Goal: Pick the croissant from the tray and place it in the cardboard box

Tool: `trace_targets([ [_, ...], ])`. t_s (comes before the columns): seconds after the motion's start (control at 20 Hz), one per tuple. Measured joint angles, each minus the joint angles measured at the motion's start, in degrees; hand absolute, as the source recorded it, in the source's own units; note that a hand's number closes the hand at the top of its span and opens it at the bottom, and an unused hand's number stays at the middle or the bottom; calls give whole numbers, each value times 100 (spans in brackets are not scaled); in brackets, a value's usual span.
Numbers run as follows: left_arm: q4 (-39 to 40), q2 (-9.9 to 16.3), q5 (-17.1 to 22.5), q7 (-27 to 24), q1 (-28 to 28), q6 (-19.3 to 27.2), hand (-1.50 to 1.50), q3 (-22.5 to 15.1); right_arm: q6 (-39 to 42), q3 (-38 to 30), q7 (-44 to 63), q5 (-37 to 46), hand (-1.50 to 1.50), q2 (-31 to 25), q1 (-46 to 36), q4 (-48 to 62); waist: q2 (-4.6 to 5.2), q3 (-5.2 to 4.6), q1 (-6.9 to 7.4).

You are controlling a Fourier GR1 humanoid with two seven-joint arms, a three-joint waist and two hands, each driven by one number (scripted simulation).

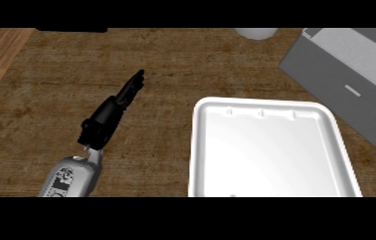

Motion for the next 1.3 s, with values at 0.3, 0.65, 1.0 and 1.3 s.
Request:
trace_targets([
  [0.3, -13, -33, -38, -16, -14, -80, 0, -96, 103, 495, 150, -80, 150, 14, -663, 436, 19, -2, 163],
  [0.65, 66, -14, -15, -56, -103, -170, 0, -22, -116, 1208, 207, 487, 150, 413, -1852, 1049, 28, -7, 210],
  [1.0, 108, -110, -109, -32, -118, -103, 0, -44, -505, 1917, 119, 1435, 150, 1119, -2968, 1800, 24, -8, 182],
  [1.3, 10, -127, -97, 46, -85, -123, 0, -19, -662, 2375, 122, 2082, -150, 1788, -3565, 2684, 26, -7, 170],
])
